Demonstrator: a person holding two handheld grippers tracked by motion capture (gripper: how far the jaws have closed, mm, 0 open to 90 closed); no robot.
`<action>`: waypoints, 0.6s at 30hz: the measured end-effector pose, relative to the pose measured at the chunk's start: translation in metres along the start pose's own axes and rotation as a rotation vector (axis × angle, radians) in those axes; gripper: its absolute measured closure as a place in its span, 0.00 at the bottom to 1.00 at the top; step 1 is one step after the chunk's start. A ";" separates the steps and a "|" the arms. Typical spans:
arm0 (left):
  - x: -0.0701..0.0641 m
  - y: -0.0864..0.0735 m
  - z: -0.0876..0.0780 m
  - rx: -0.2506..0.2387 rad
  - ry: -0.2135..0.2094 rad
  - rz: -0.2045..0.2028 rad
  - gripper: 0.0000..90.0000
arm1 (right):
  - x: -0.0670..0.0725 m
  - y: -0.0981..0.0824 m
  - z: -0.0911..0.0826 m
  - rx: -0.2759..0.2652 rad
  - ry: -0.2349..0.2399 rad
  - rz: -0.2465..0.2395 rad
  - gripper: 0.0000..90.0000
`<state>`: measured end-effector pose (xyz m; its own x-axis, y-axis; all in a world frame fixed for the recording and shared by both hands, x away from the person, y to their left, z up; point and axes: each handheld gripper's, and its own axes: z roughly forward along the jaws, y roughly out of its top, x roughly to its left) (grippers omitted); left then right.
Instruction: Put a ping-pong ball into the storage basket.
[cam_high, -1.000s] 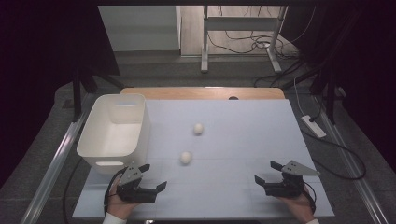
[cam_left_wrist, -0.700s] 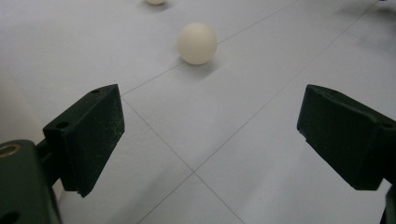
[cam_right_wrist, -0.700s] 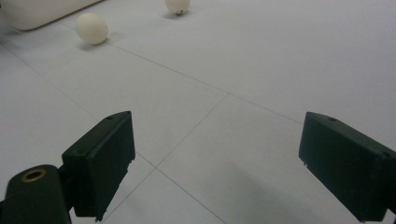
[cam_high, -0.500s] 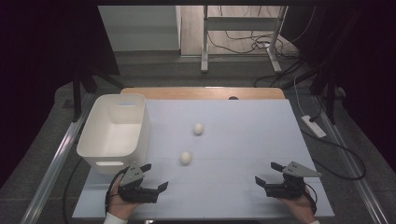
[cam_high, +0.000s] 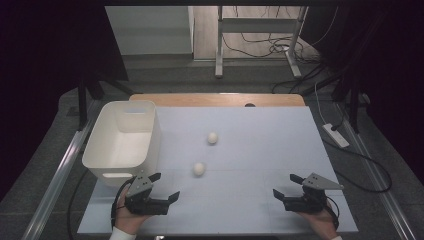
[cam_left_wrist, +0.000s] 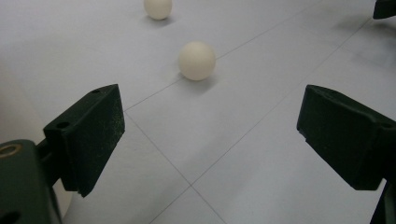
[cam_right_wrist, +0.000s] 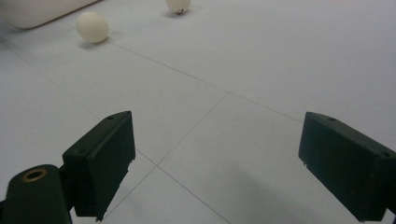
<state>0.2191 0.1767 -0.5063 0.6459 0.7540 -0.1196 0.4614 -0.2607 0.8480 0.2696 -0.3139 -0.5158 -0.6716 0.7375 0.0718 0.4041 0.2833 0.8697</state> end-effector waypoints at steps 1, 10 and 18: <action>0.000 0.001 0.001 0.002 -0.001 0.003 0.09 | 0.000 0.000 0.000 0.001 0.001 0.001 0.12; -0.005 0.009 0.007 0.020 -0.010 0.017 0.09 | 0.000 0.000 -0.001 0.004 0.000 -0.006 0.12; -0.009 0.016 0.009 0.030 -0.015 0.021 0.10 | 0.000 -0.001 -0.001 0.006 -0.004 -0.005 0.12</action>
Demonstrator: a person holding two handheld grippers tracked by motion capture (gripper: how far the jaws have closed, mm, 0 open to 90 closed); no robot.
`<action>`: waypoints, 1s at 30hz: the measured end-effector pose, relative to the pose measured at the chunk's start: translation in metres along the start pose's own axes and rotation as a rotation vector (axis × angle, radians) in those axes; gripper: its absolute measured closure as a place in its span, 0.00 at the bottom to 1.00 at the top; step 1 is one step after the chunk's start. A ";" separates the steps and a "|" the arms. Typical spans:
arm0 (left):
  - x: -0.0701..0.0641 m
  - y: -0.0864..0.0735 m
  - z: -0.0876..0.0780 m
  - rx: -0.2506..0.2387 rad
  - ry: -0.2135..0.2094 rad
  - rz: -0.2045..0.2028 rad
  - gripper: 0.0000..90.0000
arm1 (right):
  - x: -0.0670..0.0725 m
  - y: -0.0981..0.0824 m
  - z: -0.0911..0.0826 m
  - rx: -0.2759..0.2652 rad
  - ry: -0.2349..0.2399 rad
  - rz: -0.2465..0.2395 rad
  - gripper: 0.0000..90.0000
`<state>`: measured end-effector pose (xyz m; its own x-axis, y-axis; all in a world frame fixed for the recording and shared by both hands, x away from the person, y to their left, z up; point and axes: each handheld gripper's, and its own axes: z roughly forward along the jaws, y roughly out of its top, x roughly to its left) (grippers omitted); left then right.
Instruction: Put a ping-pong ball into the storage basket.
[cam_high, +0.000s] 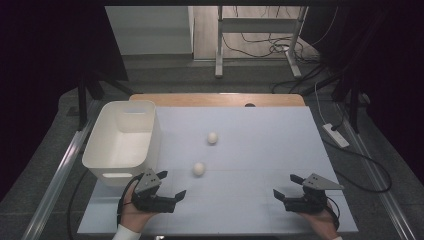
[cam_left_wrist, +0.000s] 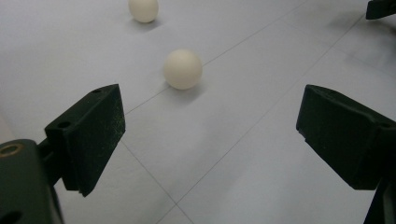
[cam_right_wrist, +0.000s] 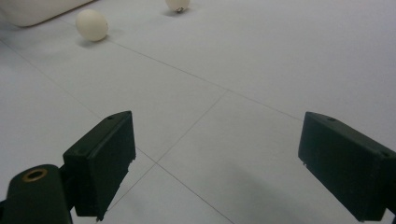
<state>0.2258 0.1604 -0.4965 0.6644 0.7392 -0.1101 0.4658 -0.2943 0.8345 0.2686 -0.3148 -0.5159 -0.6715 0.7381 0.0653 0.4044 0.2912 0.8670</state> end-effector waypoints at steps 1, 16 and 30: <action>0.000 0.001 0.000 0.001 0.000 -0.001 0.10 | 0.000 0.000 0.000 -0.001 0.001 0.001 0.12; -0.006 0.016 0.009 0.016 0.005 -0.009 0.10 | -0.001 0.000 0.000 0.003 -0.004 -0.003 0.12; -0.006 0.026 0.014 0.030 -0.008 0.004 0.10 | 0.000 0.001 0.003 0.008 0.002 -0.009 0.12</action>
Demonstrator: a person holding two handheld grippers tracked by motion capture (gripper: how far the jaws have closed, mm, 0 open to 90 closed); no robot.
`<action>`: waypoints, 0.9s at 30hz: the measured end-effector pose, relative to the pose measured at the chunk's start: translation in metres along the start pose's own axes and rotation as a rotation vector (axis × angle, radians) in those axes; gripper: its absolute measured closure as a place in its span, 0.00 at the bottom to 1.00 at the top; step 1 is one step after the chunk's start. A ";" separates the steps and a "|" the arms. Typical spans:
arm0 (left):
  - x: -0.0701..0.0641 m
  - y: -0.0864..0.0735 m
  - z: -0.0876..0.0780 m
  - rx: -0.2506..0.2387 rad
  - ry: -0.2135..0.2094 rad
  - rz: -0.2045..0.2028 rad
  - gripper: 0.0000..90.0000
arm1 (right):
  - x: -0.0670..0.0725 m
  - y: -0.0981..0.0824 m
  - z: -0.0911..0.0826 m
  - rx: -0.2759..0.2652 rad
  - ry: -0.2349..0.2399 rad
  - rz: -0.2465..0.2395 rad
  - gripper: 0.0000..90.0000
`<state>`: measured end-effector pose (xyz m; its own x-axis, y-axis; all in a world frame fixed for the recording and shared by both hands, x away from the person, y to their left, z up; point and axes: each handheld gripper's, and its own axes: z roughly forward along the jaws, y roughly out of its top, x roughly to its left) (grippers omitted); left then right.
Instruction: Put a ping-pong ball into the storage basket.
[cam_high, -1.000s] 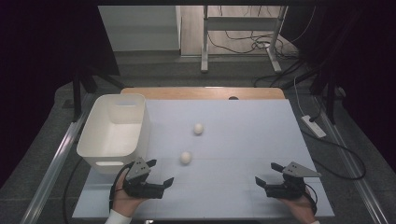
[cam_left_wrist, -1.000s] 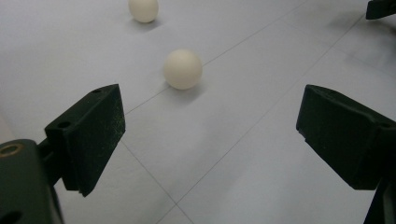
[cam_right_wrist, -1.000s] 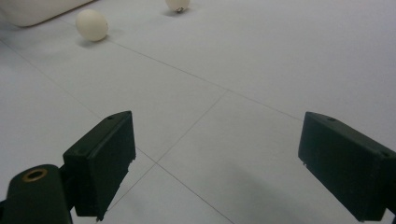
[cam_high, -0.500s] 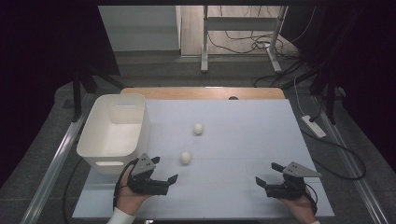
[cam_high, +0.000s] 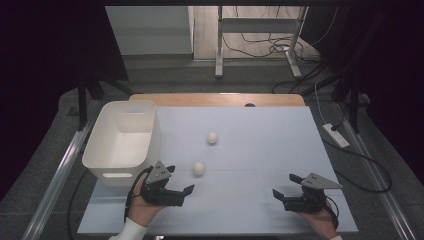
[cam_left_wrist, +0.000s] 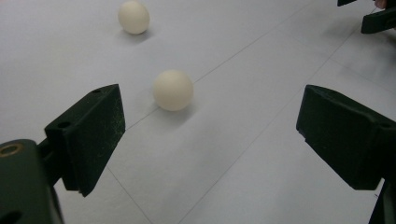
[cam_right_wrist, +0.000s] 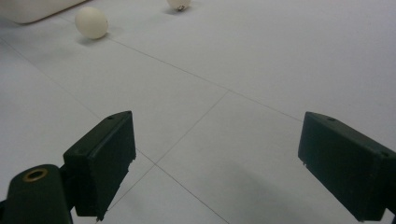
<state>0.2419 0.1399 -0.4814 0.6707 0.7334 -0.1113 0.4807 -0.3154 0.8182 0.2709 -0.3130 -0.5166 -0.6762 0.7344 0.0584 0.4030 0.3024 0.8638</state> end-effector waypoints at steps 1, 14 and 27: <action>0.000 0.001 0.000 0.000 -0.001 0.000 0.10 | 0.000 0.000 0.000 0.000 0.000 0.000 0.12; 0.000 0.014 0.009 0.031 -0.005 0.016 0.10 | 0.000 0.000 -0.001 -0.001 -0.001 0.001 0.12; 0.003 0.020 0.017 0.056 -0.012 0.012 0.09 | -0.001 -0.001 -0.001 -0.006 -0.004 0.005 0.12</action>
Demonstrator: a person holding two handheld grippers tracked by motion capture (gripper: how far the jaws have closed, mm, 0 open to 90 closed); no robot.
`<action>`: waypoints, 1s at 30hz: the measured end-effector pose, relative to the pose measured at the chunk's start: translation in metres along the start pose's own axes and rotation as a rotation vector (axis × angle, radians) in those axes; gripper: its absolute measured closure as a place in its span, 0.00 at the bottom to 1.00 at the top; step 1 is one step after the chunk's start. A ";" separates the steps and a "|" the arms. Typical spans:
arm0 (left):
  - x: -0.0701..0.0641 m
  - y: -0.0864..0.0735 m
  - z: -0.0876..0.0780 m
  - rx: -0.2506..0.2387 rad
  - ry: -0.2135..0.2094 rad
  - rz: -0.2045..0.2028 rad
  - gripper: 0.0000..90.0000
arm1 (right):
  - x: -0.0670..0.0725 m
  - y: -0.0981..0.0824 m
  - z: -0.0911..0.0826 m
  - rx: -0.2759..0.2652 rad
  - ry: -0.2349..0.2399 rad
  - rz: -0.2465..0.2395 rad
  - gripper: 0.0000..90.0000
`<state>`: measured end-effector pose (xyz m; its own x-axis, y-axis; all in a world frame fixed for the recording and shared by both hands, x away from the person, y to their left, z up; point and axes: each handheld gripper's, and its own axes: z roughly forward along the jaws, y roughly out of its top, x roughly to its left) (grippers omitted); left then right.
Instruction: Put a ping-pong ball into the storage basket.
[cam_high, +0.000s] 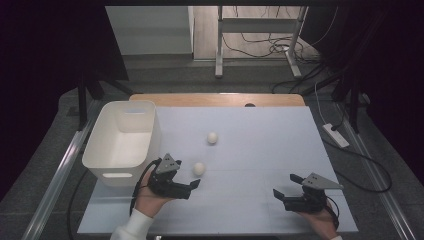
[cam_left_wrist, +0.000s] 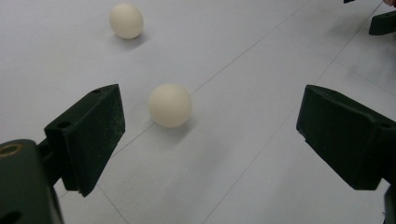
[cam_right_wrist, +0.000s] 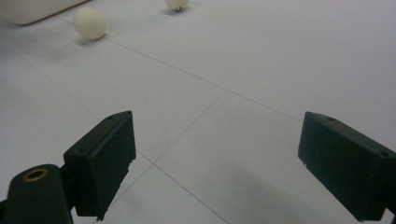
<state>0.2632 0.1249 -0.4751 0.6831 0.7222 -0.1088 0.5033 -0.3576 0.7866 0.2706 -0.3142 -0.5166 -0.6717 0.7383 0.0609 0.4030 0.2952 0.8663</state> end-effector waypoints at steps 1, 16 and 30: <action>0.000 0.000 0.001 0.004 0.000 -0.001 0.09 | 0.000 0.000 0.000 0.000 0.000 0.000 0.12; 0.005 0.008 0.015 0.050 0.003 -0.011 0.09 | -0.001 0.000 0.000 0.002 0.000 0.001 0.12; 0.009 0.015 0.029 0.086 0.011 -0.008 0.09 | -0.001 0.000 0.001 0.005 -0.002 0.002 0.12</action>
<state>0.2924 0.1084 -0.4820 0.6733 0.7315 -0.1081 0.5528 -0.4009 0.7306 0.2714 -0.3147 -0.5172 -0.6700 0.7398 0.0614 0.4069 0.2968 0.8639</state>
